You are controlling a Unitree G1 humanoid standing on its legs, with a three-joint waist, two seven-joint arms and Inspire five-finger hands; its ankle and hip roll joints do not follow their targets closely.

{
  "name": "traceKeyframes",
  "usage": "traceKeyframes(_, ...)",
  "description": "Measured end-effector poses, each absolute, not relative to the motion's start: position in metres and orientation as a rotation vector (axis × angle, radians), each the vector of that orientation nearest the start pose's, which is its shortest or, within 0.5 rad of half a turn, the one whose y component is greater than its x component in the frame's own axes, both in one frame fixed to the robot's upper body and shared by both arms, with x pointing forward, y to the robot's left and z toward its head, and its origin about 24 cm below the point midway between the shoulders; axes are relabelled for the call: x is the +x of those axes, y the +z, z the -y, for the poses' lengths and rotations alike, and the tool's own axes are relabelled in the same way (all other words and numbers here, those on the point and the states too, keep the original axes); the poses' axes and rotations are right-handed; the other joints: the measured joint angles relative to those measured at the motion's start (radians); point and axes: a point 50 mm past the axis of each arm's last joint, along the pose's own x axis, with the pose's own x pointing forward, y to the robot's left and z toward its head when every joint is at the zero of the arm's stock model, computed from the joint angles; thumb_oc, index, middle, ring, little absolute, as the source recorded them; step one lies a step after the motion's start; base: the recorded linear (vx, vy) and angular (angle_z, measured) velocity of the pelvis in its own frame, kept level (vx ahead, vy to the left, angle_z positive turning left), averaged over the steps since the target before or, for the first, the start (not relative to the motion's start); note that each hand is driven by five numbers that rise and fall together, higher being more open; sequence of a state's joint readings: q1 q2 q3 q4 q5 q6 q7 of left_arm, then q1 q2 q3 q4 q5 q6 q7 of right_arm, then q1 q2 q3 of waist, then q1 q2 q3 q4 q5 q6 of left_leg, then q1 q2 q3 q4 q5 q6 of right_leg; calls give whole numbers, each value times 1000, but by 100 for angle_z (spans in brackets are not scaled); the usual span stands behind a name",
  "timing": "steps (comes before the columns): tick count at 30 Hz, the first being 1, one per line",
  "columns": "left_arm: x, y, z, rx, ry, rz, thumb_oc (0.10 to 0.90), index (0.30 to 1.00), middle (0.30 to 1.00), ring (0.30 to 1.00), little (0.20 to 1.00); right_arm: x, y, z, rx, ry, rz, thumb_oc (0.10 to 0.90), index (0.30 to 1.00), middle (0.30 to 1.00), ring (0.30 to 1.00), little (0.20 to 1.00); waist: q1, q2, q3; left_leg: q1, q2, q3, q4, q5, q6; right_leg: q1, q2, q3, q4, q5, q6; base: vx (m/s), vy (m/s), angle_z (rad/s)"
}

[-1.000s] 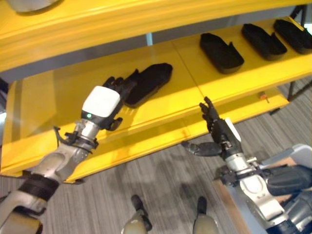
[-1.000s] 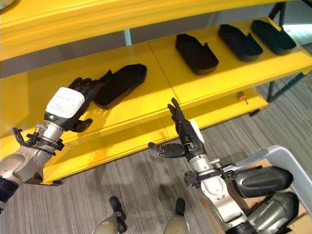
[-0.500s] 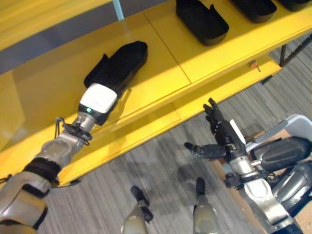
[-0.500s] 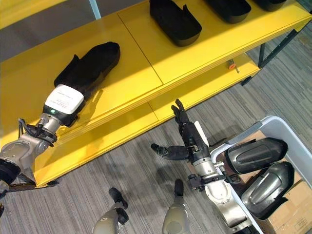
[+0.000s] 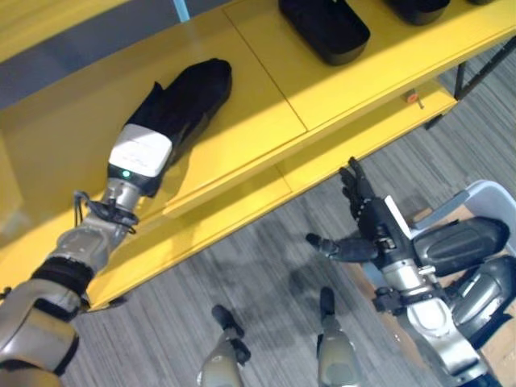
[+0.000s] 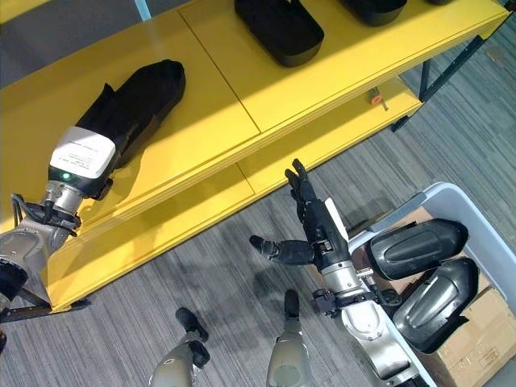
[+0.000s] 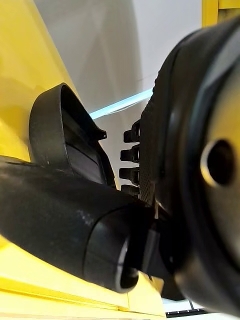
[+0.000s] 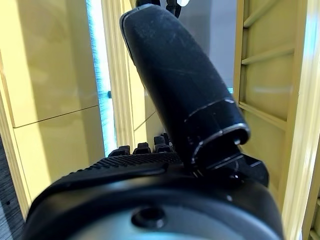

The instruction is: Move parts from the plastic box to the shelf.

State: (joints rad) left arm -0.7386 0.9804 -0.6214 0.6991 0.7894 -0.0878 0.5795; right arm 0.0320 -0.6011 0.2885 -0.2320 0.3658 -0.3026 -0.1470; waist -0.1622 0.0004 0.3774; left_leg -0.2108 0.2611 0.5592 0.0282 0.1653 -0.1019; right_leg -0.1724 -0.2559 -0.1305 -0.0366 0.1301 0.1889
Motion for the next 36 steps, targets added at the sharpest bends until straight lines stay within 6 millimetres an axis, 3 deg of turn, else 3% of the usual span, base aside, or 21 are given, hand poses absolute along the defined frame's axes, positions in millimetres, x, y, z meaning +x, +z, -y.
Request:
traceKeyframes(20,360,212,-304,2023,376,462,900,1000,1000,1000,1000,229,111,177,-119,225,367,900,1000,1000,1000,1000,-8,3,39,-84,0,25,25,-1,1,-103,-7,38,4,29,-6,6,12,-3)
traceKeyframes(23,365,222,-312,2046,414,373,900,1000,1000,1000,1000,229,113,177,-121,224,379,900,1000,1000,1000,1000,-31,5,40,-105,2,27,35,-1,0,-125,-10,42,6,31,1,9,17,-4)
traceKeyframes(31,384,244,-310,2025,456,156,900,1000,1000,1000,1000,222,109,181,-125,221,353,900,1000,1000,1000,1000,-57,9,41,-136,6,31,45,0,-1,-166,-13,46,22,36,-1,1,1,-1)
traceKeyframes(36,386,260,-325,1808,512,-56,900,1000,1000,1000,1000,213,101,189,-112,208,294,900,1000,1000,1000,1000,-80,11,40,-138,25,37,55,-1,-1,-172,-1,53,26,37,-2,7,-20,-8)
